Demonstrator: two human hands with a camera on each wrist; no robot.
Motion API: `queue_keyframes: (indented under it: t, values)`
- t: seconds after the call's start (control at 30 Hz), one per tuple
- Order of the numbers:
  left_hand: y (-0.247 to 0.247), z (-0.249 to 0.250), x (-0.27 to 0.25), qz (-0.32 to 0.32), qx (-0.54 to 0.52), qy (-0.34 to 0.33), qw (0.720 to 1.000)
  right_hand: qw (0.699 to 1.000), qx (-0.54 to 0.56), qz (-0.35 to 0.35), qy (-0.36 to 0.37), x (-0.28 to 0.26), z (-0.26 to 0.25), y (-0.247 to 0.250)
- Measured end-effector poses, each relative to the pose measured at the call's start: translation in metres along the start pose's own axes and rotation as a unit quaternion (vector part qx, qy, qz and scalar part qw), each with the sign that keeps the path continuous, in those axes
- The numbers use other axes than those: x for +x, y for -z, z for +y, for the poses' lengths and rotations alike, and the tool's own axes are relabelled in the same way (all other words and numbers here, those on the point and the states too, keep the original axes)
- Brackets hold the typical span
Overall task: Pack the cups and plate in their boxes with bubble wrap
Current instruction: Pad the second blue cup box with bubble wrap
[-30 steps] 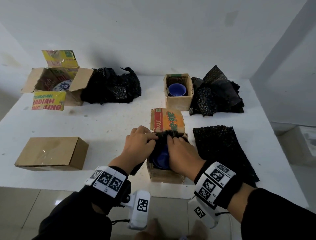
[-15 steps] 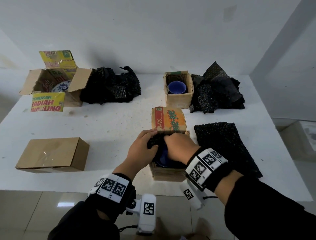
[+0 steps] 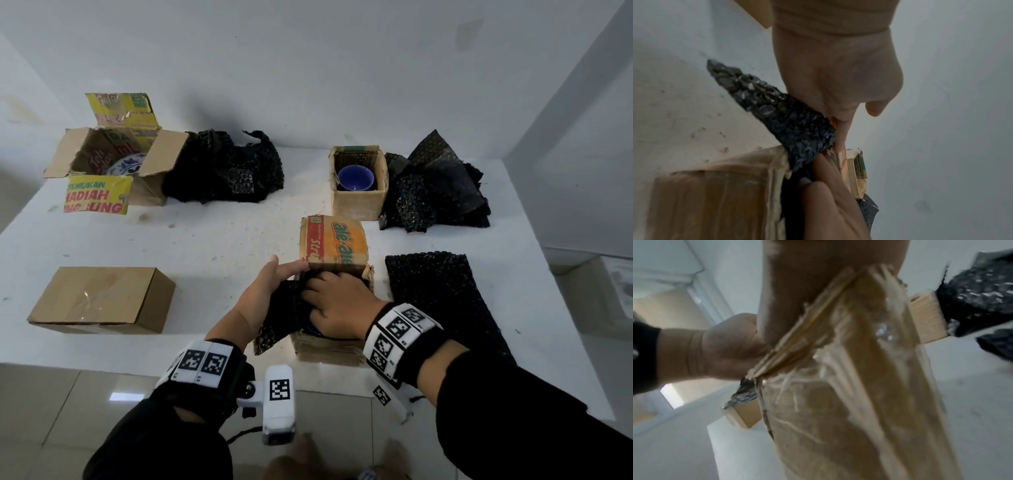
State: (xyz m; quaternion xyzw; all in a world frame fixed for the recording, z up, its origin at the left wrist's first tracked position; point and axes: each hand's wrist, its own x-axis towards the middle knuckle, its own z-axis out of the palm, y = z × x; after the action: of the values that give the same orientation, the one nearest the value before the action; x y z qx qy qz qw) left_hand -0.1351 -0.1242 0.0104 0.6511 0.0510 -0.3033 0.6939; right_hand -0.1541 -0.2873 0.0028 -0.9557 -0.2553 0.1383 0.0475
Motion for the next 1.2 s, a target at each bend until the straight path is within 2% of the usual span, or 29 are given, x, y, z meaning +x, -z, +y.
queue_keyframes:
  t: [0.13,0.27,0.4,0.5,0.57,0.63,0.77,0.93,1.07,1.2]
  values:
    - [0.008,-0.004,0.001,-0.032,-0.073,0.045,0.996,0.998,-0.057,-0.031,0.007,0.010,-0.004,0.006]
    - [0.008,-0.004,0.001,-0.042,-0.095,0.061,0.993,0.999,-0.052,-0.018,0.001,0.011,-0.005,-0.001]
    - [0.001,-0.006,0.000,-0.037,-0.085,0.069,0.993,0.994,0.100,0.041,-0.029,0.007,0.002,-0.005]
    - [-0.002,-0.004,-0.002,-0.016,-0.039,0.044,0.998,0.956,0.248,0.131,-0.087,0.003,0.001,-0.004]
    - [-0.001,-0.003,-0.002,-0.011,-0.048,0.039,0.998,0.925,0.337,0.143,-0.099,0.001,-0.003,-0.004]
    - [0.002,-0.007,-0.001,-0.023,-0.072,0.049,0.996,0.917,0.367,0.136,-0.076,-0.002,-0.009,-0.008]
    - [0.000,0.000,-0.006,-0.009,-0.007,0.029,1.000,0.943,0.318,0.093,-0.035,-0.006,-0.008,-0.012]
    - [0.001,0.001,-0.005,-0.016,0.024,0.013,1.000,0.990,0.138,-0.001,0.030,-0.006,-0.003,-0.004]
    - [0.002,-0.002,-0.005,-0.007,0.054,-0.009,0.998,0.995,0.021,-0.082,0.047,-0.003,-0.006,-0.002]
    - [0.005,-0.008,-0.004,-0.033,0.066,-0.015,0.997,0.994,0.059,-0.088,0.021,0.000,-0.010,0.001]
